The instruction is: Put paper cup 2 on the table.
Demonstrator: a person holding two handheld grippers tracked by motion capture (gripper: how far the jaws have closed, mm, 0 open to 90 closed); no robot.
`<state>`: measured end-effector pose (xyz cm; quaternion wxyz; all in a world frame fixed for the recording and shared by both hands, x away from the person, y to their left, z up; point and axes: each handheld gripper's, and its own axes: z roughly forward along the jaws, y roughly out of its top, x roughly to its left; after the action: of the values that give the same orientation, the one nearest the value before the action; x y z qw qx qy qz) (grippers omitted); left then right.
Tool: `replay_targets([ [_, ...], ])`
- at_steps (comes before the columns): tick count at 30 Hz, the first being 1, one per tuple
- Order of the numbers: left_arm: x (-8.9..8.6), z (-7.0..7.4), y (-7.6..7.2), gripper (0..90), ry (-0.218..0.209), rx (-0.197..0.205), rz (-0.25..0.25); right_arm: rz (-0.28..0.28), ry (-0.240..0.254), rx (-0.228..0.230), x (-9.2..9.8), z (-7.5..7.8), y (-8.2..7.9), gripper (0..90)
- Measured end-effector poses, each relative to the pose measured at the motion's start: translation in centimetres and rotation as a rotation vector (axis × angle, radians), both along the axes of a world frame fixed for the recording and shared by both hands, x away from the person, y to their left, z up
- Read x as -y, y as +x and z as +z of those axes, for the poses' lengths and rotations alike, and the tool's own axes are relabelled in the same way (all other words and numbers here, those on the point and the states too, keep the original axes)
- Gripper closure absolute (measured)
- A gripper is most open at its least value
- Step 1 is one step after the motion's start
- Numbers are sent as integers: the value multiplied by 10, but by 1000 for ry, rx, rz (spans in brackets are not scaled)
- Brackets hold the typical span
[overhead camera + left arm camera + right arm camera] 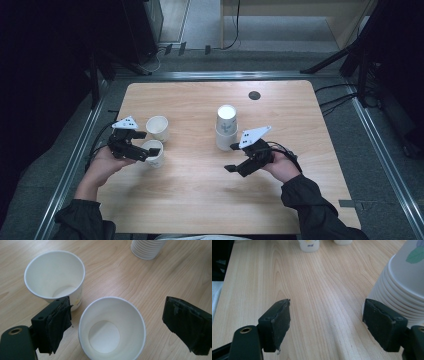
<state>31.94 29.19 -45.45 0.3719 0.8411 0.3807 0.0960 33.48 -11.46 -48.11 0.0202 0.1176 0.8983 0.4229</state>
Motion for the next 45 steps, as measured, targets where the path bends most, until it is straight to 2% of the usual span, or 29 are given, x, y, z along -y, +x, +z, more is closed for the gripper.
replay_targets([
  [10, 14, 13, -1, 88, -27, 34, -10, -20, 8, 6, 5, 1, 1, 225],
  [14, 23, 17, 1, 90, -46, 33, -21, -33, 2, 1, 8, 1, 0, 225],
  [18, 36, 21, 2, 90, -38, 44, -38, -44, 2, 5, 11, 2, -2, 225],
  [23, 53, 21, 6, 91, -7, 41, -63, -59, 3, 7, 17, 2, -4, 225],
  [35, 95, 21, 11, 93, 10, 44, -149, -107, 1, 15, 33, 0, -11, 225],
  [37, 102, 21, 12, 95, 9, 47, -154, -114, -1, 15, 36, 0, -12, 225],
  [40, 111, 20, 15, 125, 5, 31, -132, -129, -5, 14, 40, 0, -14, 225],
  [43, 117, 20, 15, 126, -9, 28, -149, -139, -4, 15, 43, 0, -15, 225],
  [45, 123, 19, 14, 126, -1, 39, -160, -146, -8, 15, 46, 0, -16, 225],
])
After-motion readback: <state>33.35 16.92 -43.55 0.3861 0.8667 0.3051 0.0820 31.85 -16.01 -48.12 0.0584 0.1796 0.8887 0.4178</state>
